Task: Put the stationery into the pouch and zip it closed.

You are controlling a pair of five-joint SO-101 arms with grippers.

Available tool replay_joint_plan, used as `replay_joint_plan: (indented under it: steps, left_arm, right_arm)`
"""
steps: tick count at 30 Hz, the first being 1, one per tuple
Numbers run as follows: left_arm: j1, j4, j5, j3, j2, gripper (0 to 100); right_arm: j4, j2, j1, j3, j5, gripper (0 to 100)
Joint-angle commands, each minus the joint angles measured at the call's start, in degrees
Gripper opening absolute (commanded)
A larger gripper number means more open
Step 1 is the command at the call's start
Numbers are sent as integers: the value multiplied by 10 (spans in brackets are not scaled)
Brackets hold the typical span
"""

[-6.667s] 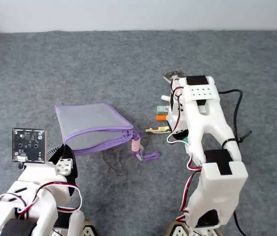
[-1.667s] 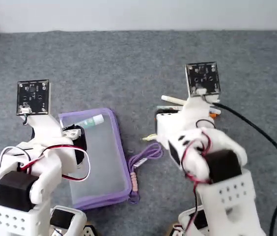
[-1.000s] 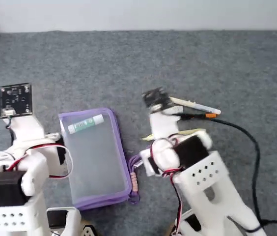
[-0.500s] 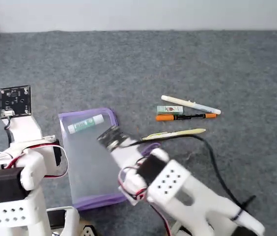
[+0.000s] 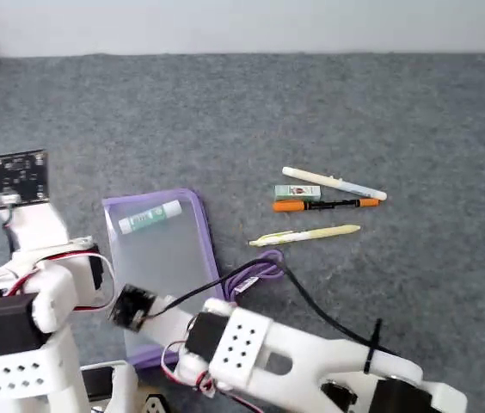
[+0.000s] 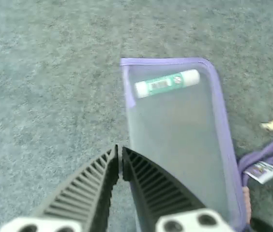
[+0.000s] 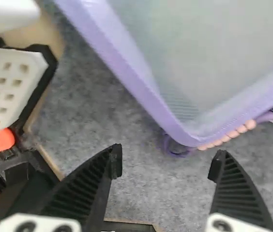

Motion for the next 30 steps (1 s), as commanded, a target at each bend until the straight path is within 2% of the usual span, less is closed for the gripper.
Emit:
replay_joint_plan:
  steps: [1, 6, 16, 18, 23, 30]
  left_arm:
    - [-38, -1, -9, -2, 2, 13]
    - [-39, -1, -8, -2, 2, 13]
    - [-39, -1, -8, -2, 2, 13]
    - [-39, -1, -8, -2, 2, 13]
    - [-38, -1, -7, -2, 2, 13]
    - [-39, 3, -8, -2, 1, 13]
  right_arm:
    - [-36, 1, -3, 2, 6, 296]
    - [-101, 23, 17, 53, 62, 296]
    - [-196, 73, 82, 55, 64, 290]
    - [-215, 74, 95, 55, 64, 236]
    - [-256, 65, 109, 55, 93, 9]
    - [-277, -31, 157, 55, 142, 7]
